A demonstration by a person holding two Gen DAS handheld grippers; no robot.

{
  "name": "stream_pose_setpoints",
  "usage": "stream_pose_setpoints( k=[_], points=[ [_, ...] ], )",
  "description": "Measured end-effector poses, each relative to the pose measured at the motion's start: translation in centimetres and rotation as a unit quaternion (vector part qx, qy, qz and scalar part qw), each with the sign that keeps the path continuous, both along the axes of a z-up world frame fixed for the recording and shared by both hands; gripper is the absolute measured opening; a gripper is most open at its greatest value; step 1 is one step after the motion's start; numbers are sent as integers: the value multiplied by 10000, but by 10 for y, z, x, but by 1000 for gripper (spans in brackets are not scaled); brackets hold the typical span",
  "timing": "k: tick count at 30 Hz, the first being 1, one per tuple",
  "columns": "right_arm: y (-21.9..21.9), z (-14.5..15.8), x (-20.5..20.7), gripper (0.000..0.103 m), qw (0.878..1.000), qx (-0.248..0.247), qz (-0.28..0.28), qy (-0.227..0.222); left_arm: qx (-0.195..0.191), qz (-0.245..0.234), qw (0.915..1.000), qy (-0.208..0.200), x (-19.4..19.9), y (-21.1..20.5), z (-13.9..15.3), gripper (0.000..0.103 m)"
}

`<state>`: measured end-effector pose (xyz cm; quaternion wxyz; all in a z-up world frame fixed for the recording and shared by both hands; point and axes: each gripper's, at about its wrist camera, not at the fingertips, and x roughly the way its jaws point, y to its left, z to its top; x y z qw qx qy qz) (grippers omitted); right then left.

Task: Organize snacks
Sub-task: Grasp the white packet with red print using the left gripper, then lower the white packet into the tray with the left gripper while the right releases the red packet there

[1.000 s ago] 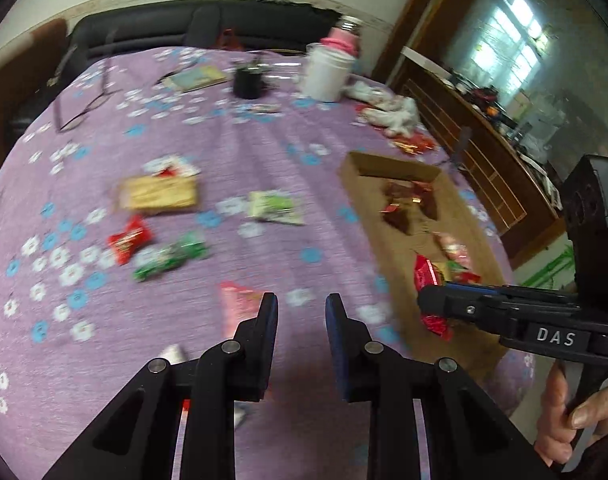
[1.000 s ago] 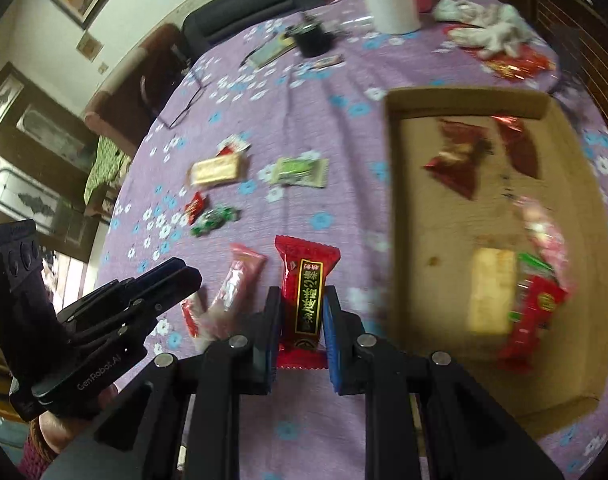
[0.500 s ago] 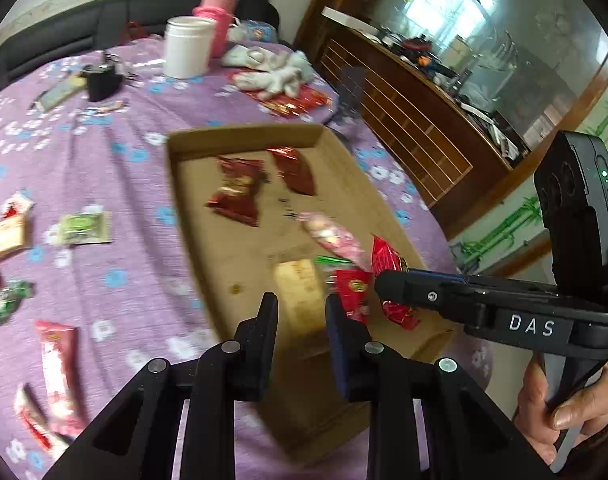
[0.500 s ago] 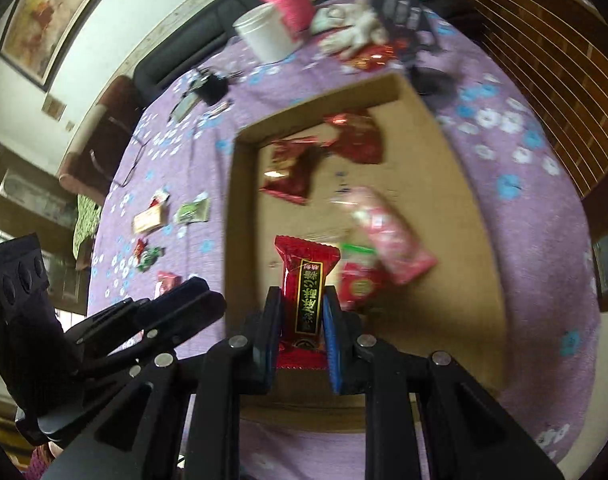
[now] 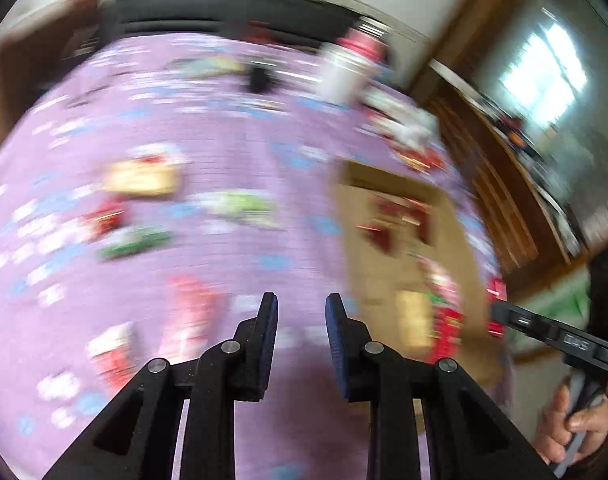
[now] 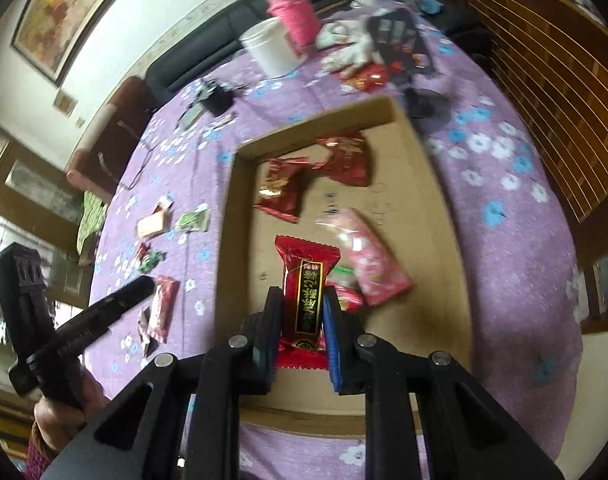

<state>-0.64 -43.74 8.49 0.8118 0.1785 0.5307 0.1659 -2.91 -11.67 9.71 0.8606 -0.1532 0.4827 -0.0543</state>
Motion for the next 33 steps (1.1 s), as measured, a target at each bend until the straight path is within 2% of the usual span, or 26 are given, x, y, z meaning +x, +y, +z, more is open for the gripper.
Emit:
stream_pose_setpoints(
  k=[4, 5, 7, 9, 13, 16, 17, 18, 23, 27, 33],
  points=[
    [22, 3, 6, 19, 9997, 29, 231, -44, 48, 972, 9946, 372, -30, 55, -17, 26],
    [26, 3, 7, 19, 9996, 29, 272, -52, 138, 1176, 9917, 501, -37, 65, -24, 29],
    [36, 3, 10, 19, 9993, 23, 363, -53, 177, 1391, 9877, 696, -43, 77, -38, 42],
    [43, 3, 12, 19, 9991, 26, 430, -43, 110, 1615, 9825, 920, -48, 86, -53, 45],
    [55, 3, 15, 19, 9983, -9, 572, -64, 4, 1564, 9826, 999, -47, 84, -68, 45],
    [56, 2, 17, 19, 9984, -21, 567, -60, 213, 1443, 9850, 922, -41, 78, -72, 45],
    [55, 2, 17, 19, 9984, -22, 559, -53, 261, 1423, 9850, 937, -39, 79, -76, 42],
    [54, 2, 17, 19, 9985, -31, 550, -55, 392, 1426, 9857, 805, -40, 79, -75, 30],
    [48, 2, 16, 19, 9989, -49, 470, -75, 822, 1314, 9867, 485, -40, 77, -75, 24],
    [39, 0, 16, 19, 9994, -40, 349, -26, 449, 1362, 9890, 352, -38, 84, -70, 21],
    [31, -6, 16, 19, 9997, -19, 232, 51, 389, 1145, 9926, 56, -26, 72, -41, 21]
  ],
)
